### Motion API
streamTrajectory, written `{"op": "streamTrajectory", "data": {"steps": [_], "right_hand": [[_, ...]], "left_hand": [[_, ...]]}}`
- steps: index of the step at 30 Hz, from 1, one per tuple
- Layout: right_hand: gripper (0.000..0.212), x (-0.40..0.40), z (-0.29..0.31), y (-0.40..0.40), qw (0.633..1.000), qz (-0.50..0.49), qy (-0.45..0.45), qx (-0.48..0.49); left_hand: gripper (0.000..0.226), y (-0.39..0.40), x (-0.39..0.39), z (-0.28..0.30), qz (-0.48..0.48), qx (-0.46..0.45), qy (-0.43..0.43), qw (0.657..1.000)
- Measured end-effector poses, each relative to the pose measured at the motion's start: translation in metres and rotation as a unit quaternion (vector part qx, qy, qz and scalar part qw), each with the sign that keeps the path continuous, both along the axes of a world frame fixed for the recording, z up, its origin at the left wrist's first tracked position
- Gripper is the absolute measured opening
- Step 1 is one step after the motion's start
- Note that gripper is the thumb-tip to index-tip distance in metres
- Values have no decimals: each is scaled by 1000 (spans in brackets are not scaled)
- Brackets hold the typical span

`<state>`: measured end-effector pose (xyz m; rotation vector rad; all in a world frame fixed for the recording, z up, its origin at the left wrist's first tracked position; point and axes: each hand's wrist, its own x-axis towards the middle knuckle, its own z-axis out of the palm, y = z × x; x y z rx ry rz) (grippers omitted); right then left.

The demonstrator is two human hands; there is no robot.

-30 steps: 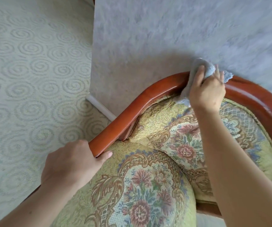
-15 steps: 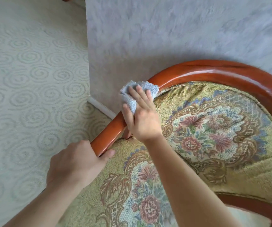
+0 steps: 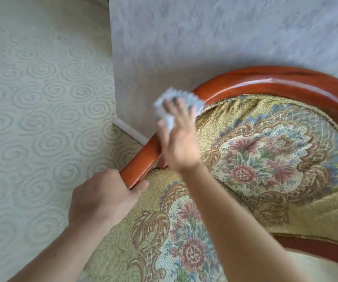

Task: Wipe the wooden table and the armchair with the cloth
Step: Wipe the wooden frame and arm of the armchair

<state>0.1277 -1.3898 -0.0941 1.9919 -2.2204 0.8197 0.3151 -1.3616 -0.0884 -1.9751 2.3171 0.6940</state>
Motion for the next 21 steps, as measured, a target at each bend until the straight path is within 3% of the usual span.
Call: {"op": "streamTrajectory", "data": {"steps": [4, 7, 10, 14, 16, 18, 21], "right_hand": [[62, 26, -18, 31, 990, 108, -4, 95], [68, -18, 9, 17, 974, 141, 140, 111], [59, -75, 48, -12, 983, 16, 168, 70], [71, -133, 80, -27, 965, -199, 162, 44], [70, -130, 79, -30, 959, -247, 134, 27], [58, -103, 65, -31, 972, -211, 107, 4], [50, -40, 23, -17, 993, -71, 88, 14]], "left_hand": [[69, -1, -1, 0, 8, -3, -4, 1000], [67, 0, -1, 2, 2, 7, 3, 1000], [66, 1, 0, 4, -10, 14, -3, 1000], [67, 1, 0, 5, -10, 14, -6, 1000], [67, 1, 0, 5, -6, 10, -3, 1000], [68, 1, 0, 4, -5, 10, -5, 1000], [69, 0, 0, 4, 1, 10, -2, 1000]]}}
